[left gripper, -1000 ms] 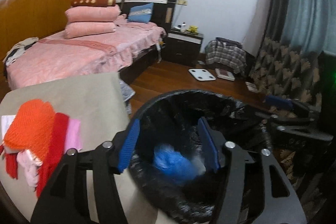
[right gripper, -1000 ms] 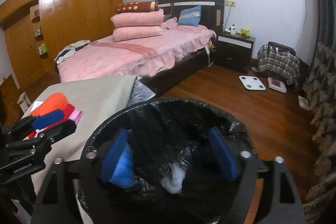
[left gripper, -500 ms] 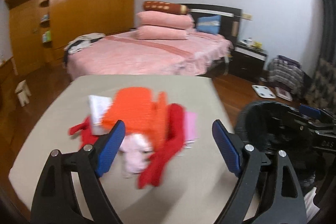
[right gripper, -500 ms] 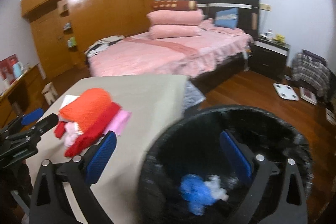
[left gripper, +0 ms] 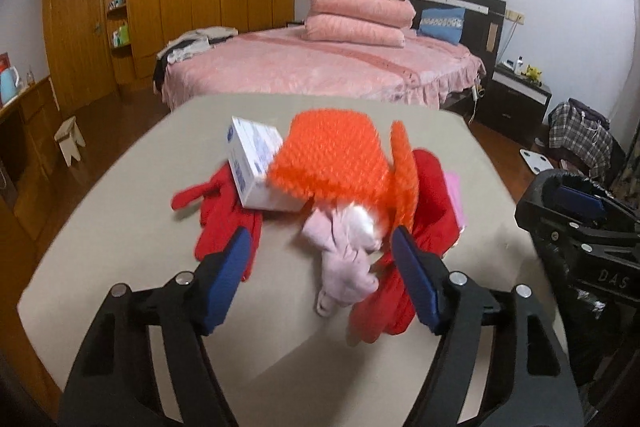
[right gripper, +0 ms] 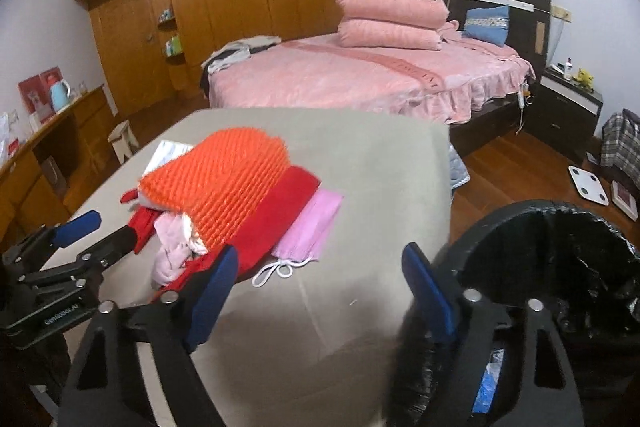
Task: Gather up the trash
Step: 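Grasp the light pink sock with the left tool while the right tool grasps the red glove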
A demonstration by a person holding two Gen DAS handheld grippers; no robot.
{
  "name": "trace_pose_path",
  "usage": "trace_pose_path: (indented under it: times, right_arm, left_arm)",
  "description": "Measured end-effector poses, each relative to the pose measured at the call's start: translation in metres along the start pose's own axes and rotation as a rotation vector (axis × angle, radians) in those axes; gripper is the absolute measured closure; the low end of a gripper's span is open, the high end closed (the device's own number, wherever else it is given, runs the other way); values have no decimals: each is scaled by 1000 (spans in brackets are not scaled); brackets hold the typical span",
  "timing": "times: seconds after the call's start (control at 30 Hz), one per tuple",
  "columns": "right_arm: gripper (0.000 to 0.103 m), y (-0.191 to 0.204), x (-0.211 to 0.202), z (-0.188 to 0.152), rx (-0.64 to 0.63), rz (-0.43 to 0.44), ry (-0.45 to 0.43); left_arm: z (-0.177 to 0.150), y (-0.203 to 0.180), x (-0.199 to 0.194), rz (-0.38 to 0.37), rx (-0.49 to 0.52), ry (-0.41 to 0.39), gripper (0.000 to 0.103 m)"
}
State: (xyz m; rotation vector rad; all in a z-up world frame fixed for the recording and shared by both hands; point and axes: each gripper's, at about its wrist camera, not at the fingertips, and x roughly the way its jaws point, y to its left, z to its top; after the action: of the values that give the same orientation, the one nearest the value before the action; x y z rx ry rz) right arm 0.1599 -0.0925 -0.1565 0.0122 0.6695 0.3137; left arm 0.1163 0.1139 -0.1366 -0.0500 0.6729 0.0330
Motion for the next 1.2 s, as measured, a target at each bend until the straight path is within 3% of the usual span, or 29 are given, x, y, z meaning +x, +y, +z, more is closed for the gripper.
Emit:
trace_pose_path:
  times: [0.13, 0.33, 0.53, 1.07, 1.2]
  right_arm:
    - [31, 1, 8, -3, -6, 3, 24]
    - [32, -2, 15, -3, -11, 5, 37]
    - [32, 3, 18, -3, -23, 15, 40]
    - [32, 15, 21, 8, -16, 35, 27]
    - [37, 24, 33, 10, -15, 40, 43]
  left_arm:
    - [-4, 0, 21, -14, -1, 49, 40]
    - [-4, -2, 47, -27, -3, 123, 41]
    - [-9, -3, 61, -82, 2, 187, 64]
    - [0, 4, 15, -66, -31, 66, 67]
    - [1, 11, 4, -54, -45, 46, 67]
